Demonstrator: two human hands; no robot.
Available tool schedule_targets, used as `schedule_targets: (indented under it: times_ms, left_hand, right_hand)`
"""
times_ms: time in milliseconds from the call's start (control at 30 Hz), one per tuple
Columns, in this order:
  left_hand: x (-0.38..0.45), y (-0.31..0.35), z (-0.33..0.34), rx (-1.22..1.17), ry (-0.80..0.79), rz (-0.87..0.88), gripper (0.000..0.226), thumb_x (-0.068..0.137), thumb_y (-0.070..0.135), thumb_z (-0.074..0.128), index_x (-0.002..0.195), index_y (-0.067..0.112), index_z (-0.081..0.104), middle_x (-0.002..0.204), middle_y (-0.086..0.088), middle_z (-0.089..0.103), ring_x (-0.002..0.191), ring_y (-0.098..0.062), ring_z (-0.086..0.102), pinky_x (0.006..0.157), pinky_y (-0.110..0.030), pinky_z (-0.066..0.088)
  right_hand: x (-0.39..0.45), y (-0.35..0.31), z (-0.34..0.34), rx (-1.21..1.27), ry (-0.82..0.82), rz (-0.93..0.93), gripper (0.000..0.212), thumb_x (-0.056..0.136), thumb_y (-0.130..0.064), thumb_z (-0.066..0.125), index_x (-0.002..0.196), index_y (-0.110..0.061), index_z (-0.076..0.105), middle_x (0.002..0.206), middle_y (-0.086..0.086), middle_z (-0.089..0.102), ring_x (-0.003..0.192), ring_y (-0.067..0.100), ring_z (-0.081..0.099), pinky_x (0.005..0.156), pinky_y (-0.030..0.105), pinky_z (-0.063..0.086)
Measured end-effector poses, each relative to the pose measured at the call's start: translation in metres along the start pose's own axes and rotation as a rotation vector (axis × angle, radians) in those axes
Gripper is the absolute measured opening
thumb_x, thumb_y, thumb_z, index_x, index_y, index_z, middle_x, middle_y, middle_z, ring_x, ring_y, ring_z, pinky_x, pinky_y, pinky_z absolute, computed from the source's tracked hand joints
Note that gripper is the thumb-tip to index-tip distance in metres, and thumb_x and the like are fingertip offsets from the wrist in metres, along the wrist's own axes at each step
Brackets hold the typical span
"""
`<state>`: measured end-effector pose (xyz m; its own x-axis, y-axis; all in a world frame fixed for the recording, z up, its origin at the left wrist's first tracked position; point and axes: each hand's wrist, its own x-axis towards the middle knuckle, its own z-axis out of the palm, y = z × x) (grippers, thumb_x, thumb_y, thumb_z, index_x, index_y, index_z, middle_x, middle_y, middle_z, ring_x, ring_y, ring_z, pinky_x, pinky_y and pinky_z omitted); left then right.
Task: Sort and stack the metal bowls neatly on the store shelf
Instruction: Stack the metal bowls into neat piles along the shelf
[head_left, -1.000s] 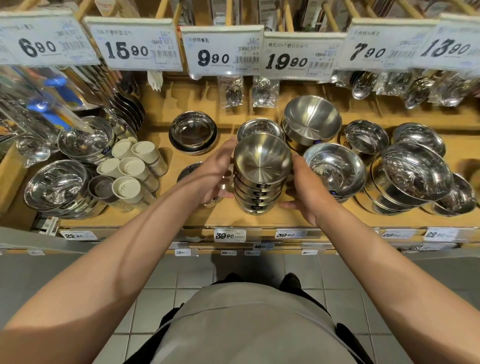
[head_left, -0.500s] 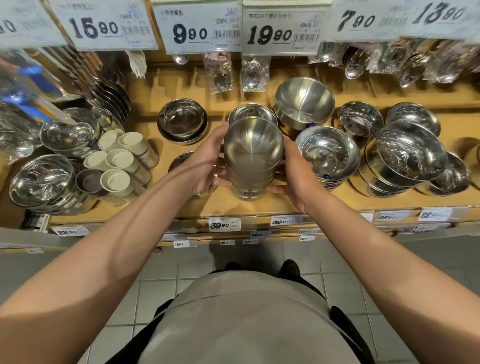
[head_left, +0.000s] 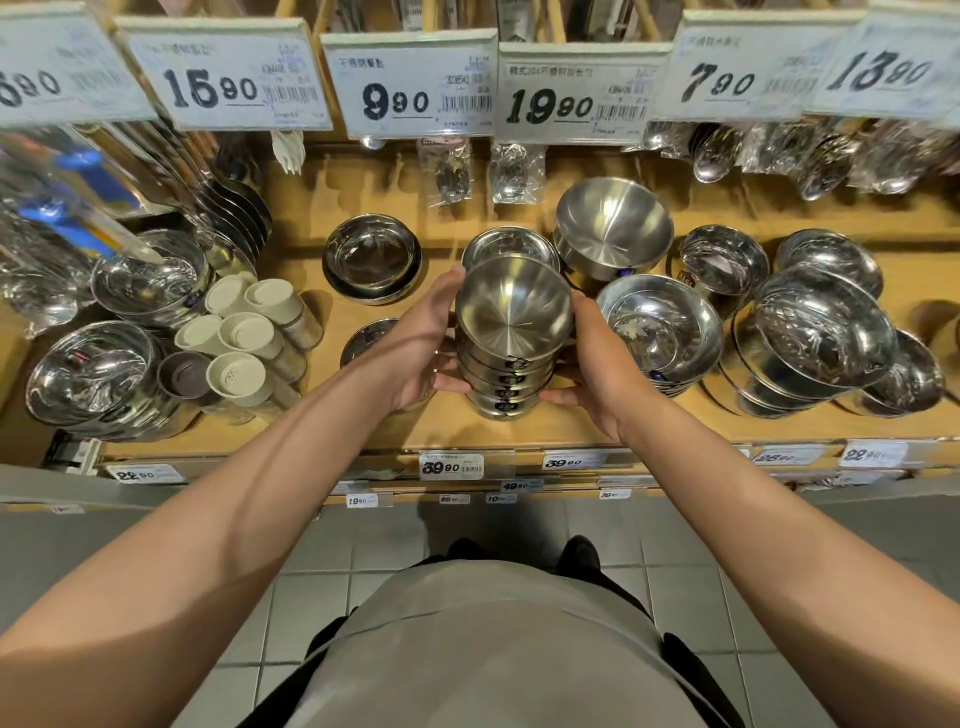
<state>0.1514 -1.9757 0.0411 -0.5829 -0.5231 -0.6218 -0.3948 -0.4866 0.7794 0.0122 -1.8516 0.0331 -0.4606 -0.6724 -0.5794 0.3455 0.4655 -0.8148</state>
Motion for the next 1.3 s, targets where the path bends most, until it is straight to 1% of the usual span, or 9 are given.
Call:
schedule_targets:
  times_ms: [133,233,367,533,667,800,1133,1200,1300]
  left_hand:
    - [-0.004,0.0,0.002,0.004,-0.002,0.01,0.079,0.077,0.08,0.05,0.138,0.03,0.052,0.128,-0.011,0.058,0.106,-0.033,0.066,0.063,-0.036,0.061]
    - [-0.005,0.001,0.006,0.015,-0.009,0.042,0.083,0.062,0.081,0.054,0.13,0.034,0.057,0.126,-0.006,0.061,0.107,-0.032,0.066,0.059,-0.033,0.061]
    - [-0.004,0.0,0.007,0.003,-0.001,0.059,0.076,0.068,0.08,0.052,0.128,0.034,0.059,0.124,-0.005,0.065,0.099,-0.027,0.068,0.058,-0.031,0.06]
    - [-0.004,0.001,0.007,0.025,-0.013,0.051,0.087,0.061,0.084,0.051,0.131,0.033,0.058,0.125,-0.003,0.062,0.104,-0.027,0.066,0.057,-0.032,0.06]
    - [-0.005,0.004,0.01,0.024,-0.004,0.067,0.077,0.061,0.082,0.053,0.125,0.04,0.059,0.13,-0.001,0.06,0.113,-0.027,0.061,0.062,-0.037,0.061]
    - [-0.007,0.007,0.012,0.038,0.013,0.058,0.075,0.057,0.082,0.053,0.12,0.042,0.059,0.122,0.003,0.063,0.106,-0.022,0.064,0.065,-0.039,0.062]
    - [-0.008,0.009,0.012,0.021,0.011,0.074,0.052,0.078,0.071,0.055,0.12,0.04,0.057,0.127,0.0,0.059,0.112,-0.025,0.059,0.064,-0.039,0.062]
    - [-0.007,0.01,0.011,0.028,0.011,0.084,0.036,0.089,0.063,0.055,0.116,0.039,0.058,0.127,-0.001,0.059,0.113,-0.027,0.059,0.069,-0.044,0.063]
    - [-0.007,0.012,0.01,0.035,0.019,0.078,0.026,0.092,0.056,0.055,0.111,0.039,0.06,0.119,-0.002,0.063,0.104,-0.027,0.066,0.064,-0.042,0.062]
  right_hand:
    - [0.0,0.001,0.001,0.012,0.023,0.005,0.052,0.087,-0.07,0.037,0.118,-0.042,0.068,0.13,-0.007,0.067,0.121,0.019,0.061,0.088,0.048,0.06]
    - [-0.002,0.003,0.001,0.041,0.034,-0.012,0.043,0.095,-0.065,0.037,0.112,-0.043,0.069,0.124,-0.009,0.071,0.117,0.016,0.063,0.086,0.044,0.061]
    - [-0.004,0.005,0.0,0.057,0.026,-0.03,0.044,0.096,-0.063,0.036,0.118,-0.041,0.067,0.128,-0.009,0.069,0.121,0.016,0.061,0.085,0.042,0.06]
    - [-0.005,0.002,0.0,0.052,0.024,-0.021,0.044,0.097,-0.063,0.035,0.119,-0.041,0.066,0.13,-0.009,0.068,0.122,0.016,0.06,0.085,0.042,0.059]
    - [-0.004,-0.001,0.0,0.024,0.039,0.0,0.044,0.097,-0.063,0.035,0.118,-0.042,0.067,0.132,-0.008,0.066,0.121,0.015,0.06,0.079,0.038,0.059]
    - [-0.003,-0.004,0.0,0.012,0.045,0.004,0.042,0.097,-0.062,0.035,0.115,-0.043,0.068,0.127,-0.01,0.068,0.118,0.014,0.061,0.074,0.035,0.058]
    - [-0.002,-0.007,0.0,-0.026,0.051,-0.004,0.042,0.097,-0.062,0.034,0.112,-0.044,0.069,0.122,-0.01,0.07,0.114,0.015,0.062,0.072,0.035,0.058]
    - [-0.002,-0.009,0.0,-0.019,0.058,0.001,0.044,0.096,-0.062,0.034,0.113,-0.042,0.069,0.123,-0.009,0.07,0.114,0.016,0.062,0.076,0.037,0.06]
    - [-0.001,-0.01,-0.001,-0.023,0.055,0.008,0.044,0.096,-0.062,0.033,0.115,-0.043,0.068,0.125,-0.009,0.068,0.114,0.016,0.062,0.087,0.045,0.062]
